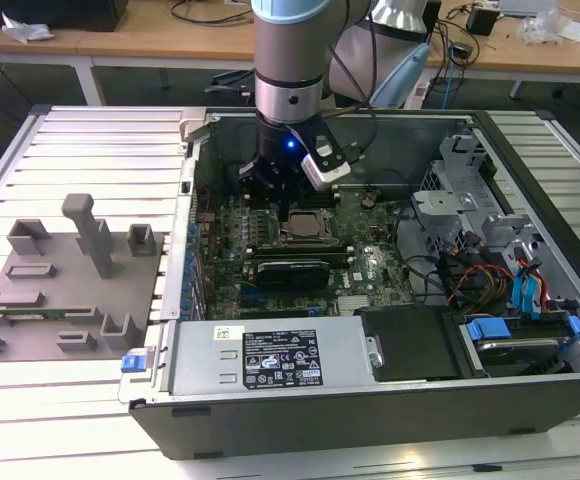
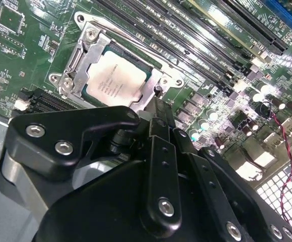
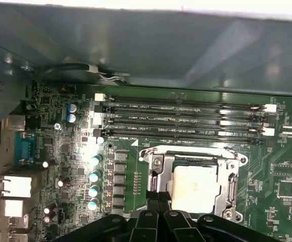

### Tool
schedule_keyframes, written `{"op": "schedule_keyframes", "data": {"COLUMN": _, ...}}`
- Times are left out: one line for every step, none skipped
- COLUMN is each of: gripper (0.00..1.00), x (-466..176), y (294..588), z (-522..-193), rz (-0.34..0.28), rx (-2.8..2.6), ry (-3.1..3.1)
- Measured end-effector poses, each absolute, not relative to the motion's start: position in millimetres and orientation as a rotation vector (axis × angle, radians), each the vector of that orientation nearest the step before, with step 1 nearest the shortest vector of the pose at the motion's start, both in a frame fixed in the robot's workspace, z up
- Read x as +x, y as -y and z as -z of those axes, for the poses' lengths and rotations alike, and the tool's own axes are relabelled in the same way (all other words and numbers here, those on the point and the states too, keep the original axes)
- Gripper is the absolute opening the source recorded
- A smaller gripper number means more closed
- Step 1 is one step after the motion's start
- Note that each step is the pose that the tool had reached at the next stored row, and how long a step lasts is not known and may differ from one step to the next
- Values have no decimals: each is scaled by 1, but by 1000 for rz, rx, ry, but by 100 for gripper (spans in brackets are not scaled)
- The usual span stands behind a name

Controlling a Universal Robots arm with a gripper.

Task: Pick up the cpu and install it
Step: 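Close the cpu cover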

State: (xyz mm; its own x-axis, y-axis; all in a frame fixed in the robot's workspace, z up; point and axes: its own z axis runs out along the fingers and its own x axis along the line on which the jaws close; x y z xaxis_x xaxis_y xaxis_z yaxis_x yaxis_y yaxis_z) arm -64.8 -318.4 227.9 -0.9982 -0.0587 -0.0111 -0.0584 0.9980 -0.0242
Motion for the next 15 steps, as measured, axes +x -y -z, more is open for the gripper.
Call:
{"op": "schedule_keyframes", "data": {"gripper": 11, "x": -65, "y": 318, "z": -228, "rz": 38, "rx": -92, "ry": -3128}}
{"op": "schedule_keyframes", "data": {"gripper": 11, "x": -65, "y": 318, "z": -228, "rz": 38, "rx": -92, "ry": -3128}}
{"op": "schedule_keyframes", "data": {"gripper": 11, "x": -65, "y": 318, "z": -228, "rz": 38, "rx": -92, "ry": -3128}}
{"op": "schedule_keyframes", "data": {"gripper": 11, "x": -64, "y": 318, "z": -228, "rz": 38, "rx": -92, "ry": -3128}}
{"op": "schedule_keyframes", "data": {"gripper": 11, "x": -63, "y": 318, "z": -228, "rz": 38, "rx": -92, "ry": -3129}}
{"op": "schedule_keyframes", "data": {"gripper": 11, "x": -62, "y": 318, "z": -228, "rz": 38, "rx": -91, "ry": -3128}}
{"op": "schedule_keyframes", "data": {"gripper": 11, "x": -60, "y": 318, "z": -228, "rz": 38, "rx": -91, "ry": -3128}}
{"op": "schedule_keyframes", "data": {"gripper": 11, "x": -59, "y": 318, "z": -228, "rz": 38, "rx": -92, "ry": -3128}}
{"op": "schedule_keyframes", "data": {"gripper": 11, "x": -55, "y": 318, "z": -228, "rz": 38, "rx": -92, "ry": -3128}}
{"op": "schedule_keyframes", "data": {"gripper": 11, "x": -53, "y": 318, "z": -228, "rz": 38, "rx": -92, "ry": -3128}}
{"op": "schedule_keyframes", "data": {"gripper": 11, "x": -51, "y": 318, "z": -228, "rz": 38, "rx": -91, "ry": -3128}}
{"op": "schedule_keyframes", "data": {"gripper": 11, "x": -49, "y": 318, "z": -228, "rz": 38, "rx": -91, "ry": -3128}}
{"op": "schedule_keyframes", "data": {"gripper": 11, "x": -47, "y": 318, "z": -228, "rz": 38, "rx": -92, "ry": -3128}}
{"op": "schedule_keyframes", "data": {"gripper": 11, "x": -45, "y": 318, "z": -228, "rz": 38, "rx": -92, "ry": -3128}}
{"op": "schedule_keyframes", "data": {"gripper": 11, "x": -43, "y": 318, "z": -228, "rz": 38, "rx": -91, "ry": -3128}}
